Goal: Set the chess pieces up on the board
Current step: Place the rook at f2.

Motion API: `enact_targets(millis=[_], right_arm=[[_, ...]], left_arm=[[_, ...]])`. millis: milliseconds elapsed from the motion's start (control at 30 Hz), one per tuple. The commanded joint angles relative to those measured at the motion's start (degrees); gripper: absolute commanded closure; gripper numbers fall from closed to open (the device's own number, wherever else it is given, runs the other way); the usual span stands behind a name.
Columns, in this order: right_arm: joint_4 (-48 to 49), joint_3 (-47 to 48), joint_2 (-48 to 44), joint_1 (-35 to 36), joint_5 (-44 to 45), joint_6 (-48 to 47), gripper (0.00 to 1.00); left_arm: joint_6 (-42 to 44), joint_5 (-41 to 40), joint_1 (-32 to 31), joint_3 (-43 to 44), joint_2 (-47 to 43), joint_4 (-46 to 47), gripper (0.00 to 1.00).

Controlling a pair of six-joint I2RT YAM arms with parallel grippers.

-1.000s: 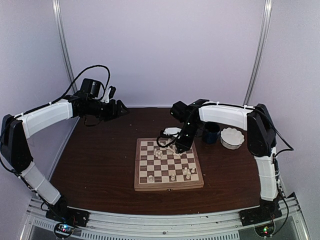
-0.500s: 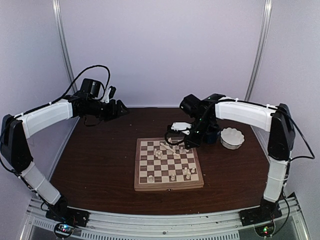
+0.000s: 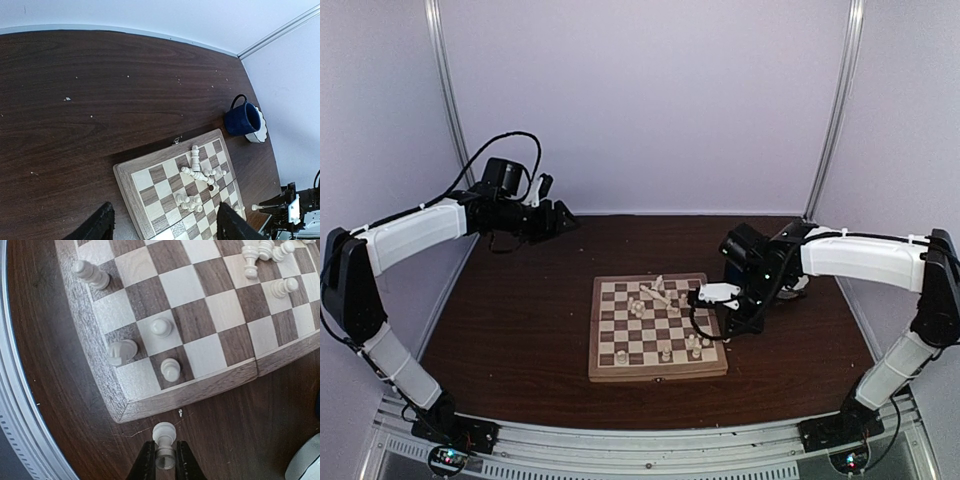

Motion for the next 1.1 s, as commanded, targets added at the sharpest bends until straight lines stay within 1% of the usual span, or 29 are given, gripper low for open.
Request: enact_targets(millis=[0, 200, 267, 633, 900, 1067], right_arm=[[4.98, -2.79, -1.57, 3.06, -0.70, -2.60, 0.86], [6.33, -3.33, 0.52, 8.49, 2.75, -4.48, 0.87], [6.34, -2.82, 1.59, 9.26, 3.46, -4.49, 0.87], [6.76, -1.08, 5.09, 9.84, 7.13, -3.71, 0.87], [6.66, -0.07, 6.43, 9.90, 7.97, -3.22, 0.84], [6.69, 0.16, 6.69, 9.92, 8.12, -2.92, 0.81]], left_arm=[[-0.39, 0.63, 0.38, 1.28, 1.24, 2.13, 0.30], [-0.30, 0.63, 0.38, 1.34, 1.39, 2.05, 0.30], [-0.21, 0.59, 0.38, 1.41, 1.37, 1.96, 0.30], [-0.08, 0.87, 0.38, 1.63, 1.28, 1.79, 0.30], [-0.18, 0.79, 0.38, 1.64, 1.35, 1.78, 0.30], [-0.21, 0.94, 0.38, 1.63, 1.35, 1.75, 0.30]])
